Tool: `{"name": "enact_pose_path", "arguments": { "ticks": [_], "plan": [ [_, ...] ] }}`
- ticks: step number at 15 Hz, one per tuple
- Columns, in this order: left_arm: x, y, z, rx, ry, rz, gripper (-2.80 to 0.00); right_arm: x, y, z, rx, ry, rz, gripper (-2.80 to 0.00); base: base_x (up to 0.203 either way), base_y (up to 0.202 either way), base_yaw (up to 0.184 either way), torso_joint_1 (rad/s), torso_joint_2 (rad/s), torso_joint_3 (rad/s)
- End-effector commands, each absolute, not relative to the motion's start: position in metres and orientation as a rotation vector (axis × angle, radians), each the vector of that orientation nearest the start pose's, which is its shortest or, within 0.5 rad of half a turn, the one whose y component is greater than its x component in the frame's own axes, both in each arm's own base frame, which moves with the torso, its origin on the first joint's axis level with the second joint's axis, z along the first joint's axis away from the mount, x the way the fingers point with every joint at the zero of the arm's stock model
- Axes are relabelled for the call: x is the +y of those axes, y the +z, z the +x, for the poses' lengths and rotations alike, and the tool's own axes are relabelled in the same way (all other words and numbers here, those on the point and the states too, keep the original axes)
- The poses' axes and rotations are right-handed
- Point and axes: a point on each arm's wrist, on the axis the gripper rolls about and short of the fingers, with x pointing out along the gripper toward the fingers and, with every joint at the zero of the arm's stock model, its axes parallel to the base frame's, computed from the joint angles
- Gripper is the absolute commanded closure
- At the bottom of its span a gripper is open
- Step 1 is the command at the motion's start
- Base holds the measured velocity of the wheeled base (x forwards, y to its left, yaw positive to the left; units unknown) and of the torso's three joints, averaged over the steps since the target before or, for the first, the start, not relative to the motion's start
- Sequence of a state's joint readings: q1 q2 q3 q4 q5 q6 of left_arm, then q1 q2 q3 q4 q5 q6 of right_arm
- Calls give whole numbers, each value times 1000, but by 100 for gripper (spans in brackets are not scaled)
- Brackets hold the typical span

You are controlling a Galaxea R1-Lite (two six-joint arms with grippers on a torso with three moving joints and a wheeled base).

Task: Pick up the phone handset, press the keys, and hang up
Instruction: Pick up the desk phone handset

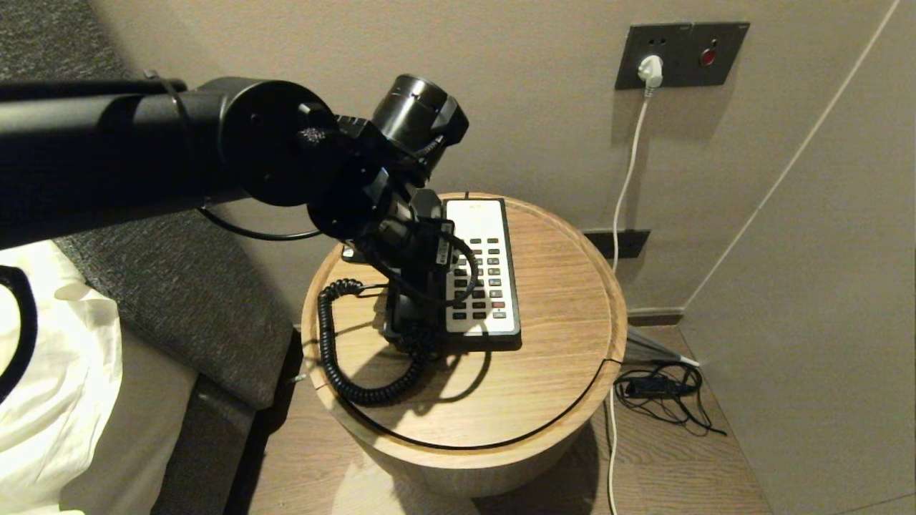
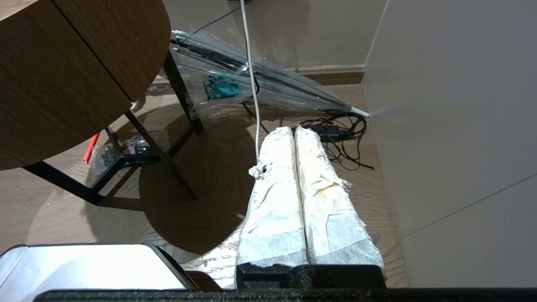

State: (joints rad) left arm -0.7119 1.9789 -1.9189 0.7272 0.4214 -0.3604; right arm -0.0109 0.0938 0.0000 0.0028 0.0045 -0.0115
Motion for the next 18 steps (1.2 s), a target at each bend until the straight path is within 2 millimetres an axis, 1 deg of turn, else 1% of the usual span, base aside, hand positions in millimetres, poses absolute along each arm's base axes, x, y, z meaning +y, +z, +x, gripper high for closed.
{"name": "enact_pose_path", "arguments": {
  "ticks": [1,10,15,18],
  "plan": [
    [-235,267,286,705,-144,80,0,0,77,-16,97,-5,-12,0,0,0,0,0,0,0],
    [-234,269,285,704,-145,69,0,0,77,-16,97,-6,-12,0,0,0,0,0,0,0],
    [-226,282,275,683,-149,55,0,0,77,-16,97,-6,-12,0,0,0,0,0,0,0],
    [-215,297,263,664,-152,41,0,0,77,-16,97,-6,-12,0,0,0,0,0,0,0]
  ]
}}
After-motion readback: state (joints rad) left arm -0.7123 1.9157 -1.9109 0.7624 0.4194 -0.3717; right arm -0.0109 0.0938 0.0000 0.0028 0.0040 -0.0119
